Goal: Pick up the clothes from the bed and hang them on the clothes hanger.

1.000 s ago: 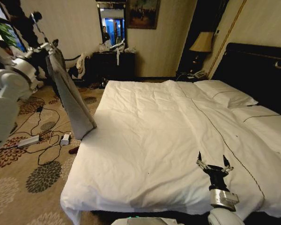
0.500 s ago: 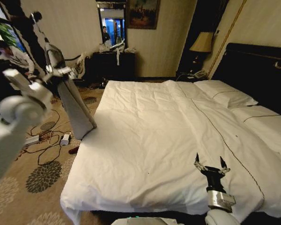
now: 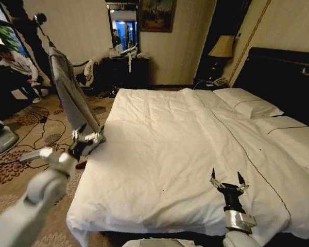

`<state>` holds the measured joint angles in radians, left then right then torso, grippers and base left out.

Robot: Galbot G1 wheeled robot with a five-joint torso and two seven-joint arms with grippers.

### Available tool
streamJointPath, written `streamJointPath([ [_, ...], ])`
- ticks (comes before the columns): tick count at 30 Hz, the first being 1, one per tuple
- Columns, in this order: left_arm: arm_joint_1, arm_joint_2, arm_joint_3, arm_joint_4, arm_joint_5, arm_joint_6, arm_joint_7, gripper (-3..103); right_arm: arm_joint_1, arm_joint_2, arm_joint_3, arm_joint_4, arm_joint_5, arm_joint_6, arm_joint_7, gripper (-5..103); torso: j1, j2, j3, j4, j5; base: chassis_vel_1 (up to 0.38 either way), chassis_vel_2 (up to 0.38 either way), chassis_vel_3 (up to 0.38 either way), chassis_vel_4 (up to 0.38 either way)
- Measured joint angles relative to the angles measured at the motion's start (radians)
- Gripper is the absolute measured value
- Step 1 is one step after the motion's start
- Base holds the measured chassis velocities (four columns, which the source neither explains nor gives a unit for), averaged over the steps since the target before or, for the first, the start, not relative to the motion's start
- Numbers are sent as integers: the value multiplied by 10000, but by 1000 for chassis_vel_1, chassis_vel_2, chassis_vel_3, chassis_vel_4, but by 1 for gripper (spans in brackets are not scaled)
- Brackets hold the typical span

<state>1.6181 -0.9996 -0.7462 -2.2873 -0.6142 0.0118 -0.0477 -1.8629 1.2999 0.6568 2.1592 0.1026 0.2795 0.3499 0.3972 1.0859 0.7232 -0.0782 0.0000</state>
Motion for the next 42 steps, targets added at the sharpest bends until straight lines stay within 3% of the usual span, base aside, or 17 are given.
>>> streamJointPath([
  [1, 0, 0, 0, 0, 0, 0, 0, 100, 0, 0, 0, 0, 0, 0, 0, 100, 0, 0, 0, 0, 0, 0, 0, 0, 0],
  [4, 1754, -1221, -5, -281, 1374, -857, 443, 100, -60, 4, 8, 10, -146, 152, -212, 100, -1, 1, 1, 7, 4, 0, 0, 0, 0],
  [5, 1754, -1221, -5, -281, 1374, -857, 443, 100, -60, 4, 8, 10, -146, 152, -212, 100, -1, 1, 1, 7, 4, 0, 0, 0, 0],
  [9, 3186, -2856, 457, -272, 2931, -1929, 704, 100, -364, 22, 18, 85, -441, 263, -526, 100, -1, 1, 1, 4, 3, 0, 0, 0, 0],
  [13, 3610, -3492, 857, -115, 3799, -2503, 810, 100, -652, 185, 31, 111, -699, 550, -737, 100, -1, 0, 2, 4, 2, 0, 0, 0, 0],
  [21, 3799, -3421, 971, -83, 3801, -2906, 857, 100, -1157, 540, 220, 160, -1284, 1117, -874, 100, -1, 0, 2, 0, 0, 0, 0, 0, 0],
  [42, 3853, -3324, 921, -82, 3685, -2992, 832, 100, -1121, 551, 214, 214, -1429, 977, -759, 100, 2, -1, 3, 3, 0, 0, 0, 0, 0],
])
